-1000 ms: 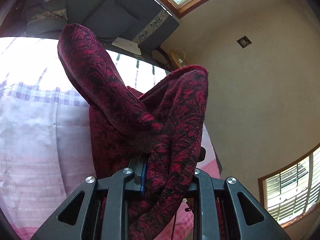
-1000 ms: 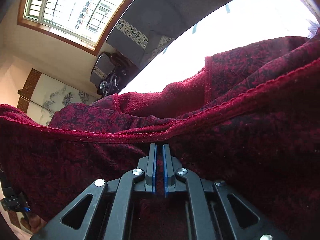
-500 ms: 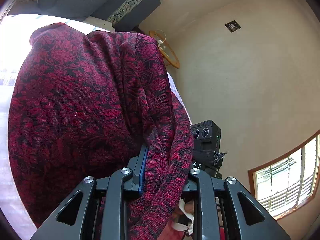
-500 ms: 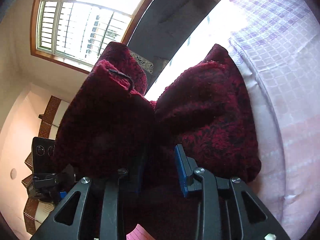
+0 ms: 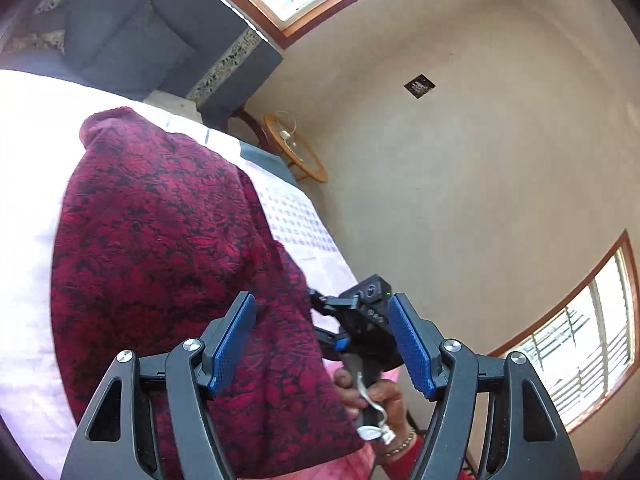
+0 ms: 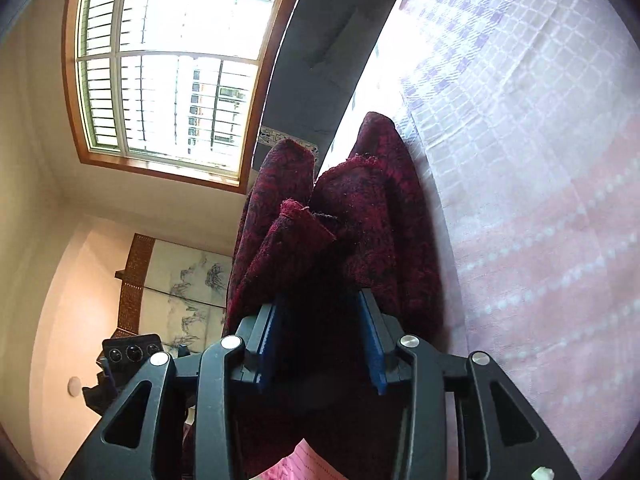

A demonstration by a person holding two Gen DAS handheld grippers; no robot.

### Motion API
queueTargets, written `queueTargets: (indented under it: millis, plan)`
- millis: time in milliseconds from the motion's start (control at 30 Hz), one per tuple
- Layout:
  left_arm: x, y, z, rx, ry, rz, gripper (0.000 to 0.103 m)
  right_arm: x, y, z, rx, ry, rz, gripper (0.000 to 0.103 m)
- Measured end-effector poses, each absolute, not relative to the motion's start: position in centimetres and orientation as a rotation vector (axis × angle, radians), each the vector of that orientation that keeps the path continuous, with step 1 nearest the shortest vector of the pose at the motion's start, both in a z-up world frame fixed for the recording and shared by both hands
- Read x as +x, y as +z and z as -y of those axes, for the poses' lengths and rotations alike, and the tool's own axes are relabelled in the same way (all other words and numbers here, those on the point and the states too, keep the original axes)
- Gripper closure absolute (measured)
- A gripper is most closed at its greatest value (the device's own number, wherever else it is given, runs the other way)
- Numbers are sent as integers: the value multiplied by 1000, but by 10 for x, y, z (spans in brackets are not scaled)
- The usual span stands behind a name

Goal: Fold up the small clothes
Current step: 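Fold the sweater over onto itself and open both grippers, then grasp the folded red sweater with the right gripper and lift it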

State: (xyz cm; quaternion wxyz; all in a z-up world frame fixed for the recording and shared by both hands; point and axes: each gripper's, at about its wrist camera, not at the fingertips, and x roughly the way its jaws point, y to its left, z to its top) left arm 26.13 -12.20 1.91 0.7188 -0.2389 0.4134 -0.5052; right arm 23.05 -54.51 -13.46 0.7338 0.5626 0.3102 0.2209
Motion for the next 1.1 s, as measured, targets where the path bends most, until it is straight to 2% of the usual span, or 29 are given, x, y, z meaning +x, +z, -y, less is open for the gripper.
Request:
queueTargets:
  millis: [67,100,133,267,533,700,800,867,900,933,967,1100]
  plan:
    - [256,-2,114,-485,-1088,-936,34,232,-130,552,1285,496,-648,43]
    - [252,-15,112,-466,-1077,-963,34,229,-128,555,1298,498,-634,35]
    - [248,-28,115,-464,-1080,-989,34,227,-124,556,1296,491,-626,33]
    - [227,-57,132,-441,-1128,-993,34,224,-105,556,1177,423,-673,33]
    - [216,-63,145,-426,-1133,-928,33,231,-95,536,1057,370,-736,33]
    - [208,-74,127,-435,-1123,-894,33,231,-60,534,957,313,-662,33]
    - [197,-74,128,-394,-1098,-854,33,245,-59,518,859,330,-745,37]
    - [188,-73,130,-382,-1079,-835,33,257,-69,505,832,355,-806,43]
    - [185,-72,129,-382,-1069,-833,33,261,-74,500,820,367,-829,58]
    - [183,-71,126,-389,-1061,-829,33,264,-74,494,790,364,-849,79]
    - [180,-70,123,-401,-1056,-822,33,264,-71,490,753,351,-850,86]
    - [169,-71,107,-473,-1060,-825,32,234,-43,496,724,325,-733,90]
